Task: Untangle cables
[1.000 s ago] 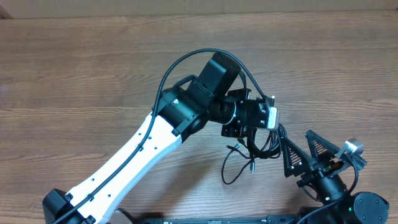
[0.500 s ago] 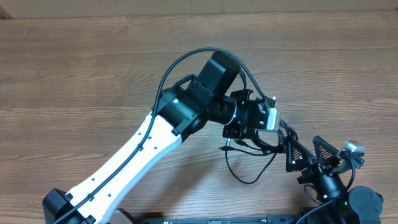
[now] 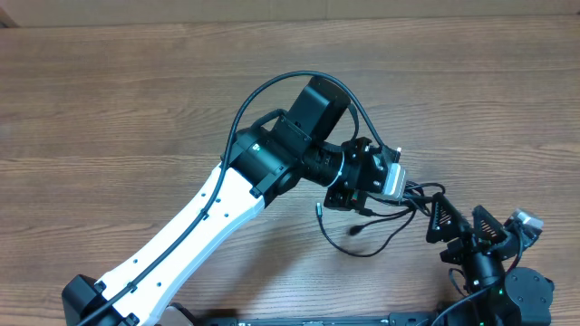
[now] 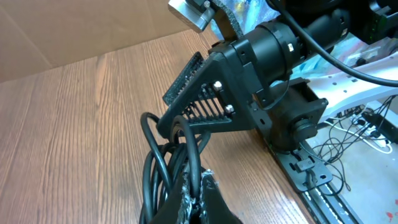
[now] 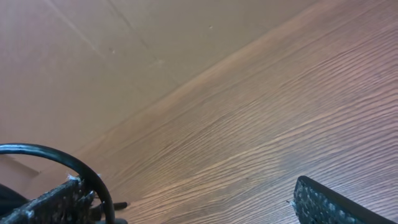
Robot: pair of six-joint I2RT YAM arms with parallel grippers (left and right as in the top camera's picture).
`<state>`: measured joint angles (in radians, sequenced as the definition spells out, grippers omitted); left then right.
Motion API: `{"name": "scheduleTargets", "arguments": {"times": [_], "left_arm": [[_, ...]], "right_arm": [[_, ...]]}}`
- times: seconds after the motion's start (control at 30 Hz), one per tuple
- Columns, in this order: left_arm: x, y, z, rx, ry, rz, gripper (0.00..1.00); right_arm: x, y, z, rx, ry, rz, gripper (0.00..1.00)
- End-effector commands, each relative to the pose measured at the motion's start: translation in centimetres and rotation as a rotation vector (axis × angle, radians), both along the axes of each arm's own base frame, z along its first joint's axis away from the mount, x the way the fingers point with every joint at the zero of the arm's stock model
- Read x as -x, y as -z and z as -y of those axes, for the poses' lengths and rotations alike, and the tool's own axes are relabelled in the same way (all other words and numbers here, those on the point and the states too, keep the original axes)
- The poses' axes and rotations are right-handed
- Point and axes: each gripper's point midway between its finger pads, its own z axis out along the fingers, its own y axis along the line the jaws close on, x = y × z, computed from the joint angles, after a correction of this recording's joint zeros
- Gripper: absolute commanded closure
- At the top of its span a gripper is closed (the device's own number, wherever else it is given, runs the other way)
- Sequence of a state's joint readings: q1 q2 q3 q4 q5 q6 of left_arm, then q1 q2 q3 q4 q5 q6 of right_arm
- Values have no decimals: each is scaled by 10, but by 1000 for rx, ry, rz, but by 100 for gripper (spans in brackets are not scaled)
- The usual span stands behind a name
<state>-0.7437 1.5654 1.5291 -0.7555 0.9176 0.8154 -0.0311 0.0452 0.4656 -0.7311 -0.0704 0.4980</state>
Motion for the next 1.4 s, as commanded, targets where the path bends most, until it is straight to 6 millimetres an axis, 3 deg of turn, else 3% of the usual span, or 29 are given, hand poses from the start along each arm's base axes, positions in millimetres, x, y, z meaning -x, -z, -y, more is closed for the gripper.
{"name": "scheduleTargets", "arguments": {"times": [0.0,0.17,0.4,0.53,0.73,0.83,1.0,1.13,1.2,1.37], "left_arm": [[9,-25,-3,63,37,19,96],[7,-24,-4,56,21,15,96],[-46,-24,-18,-10,-293,-132,96],[-65,-39,-42,18,-392,-166,96],[-65,-60,-60,61,-433,-135,96],[-64,-59,-60,56,-433,-141,96],[-65,-60,-59,60,-442,-163,96],[-63,-73,-54,109,-444,-253,96],[-48,-91,-45,174,-335,-292,96],[-21,-98,-26,195,-224,-281,96]], "right_arm": [[2,-7,9,3,54,10,0],[5,3,22,1,135,-31,0],[11,15,39,-38,253,-78,0],[16,23,50,-90,337,-107,0],[15,22,48,-118,335,-98,0],[9,12,35,-134,253,-64,0],[1,-24,-24,3,-144,86,0],[8,-39,-52,71,-331,167,0],[13,-45,-66,121,-424,209,0],[16,-53,-72,144,-469,255,0]]}}
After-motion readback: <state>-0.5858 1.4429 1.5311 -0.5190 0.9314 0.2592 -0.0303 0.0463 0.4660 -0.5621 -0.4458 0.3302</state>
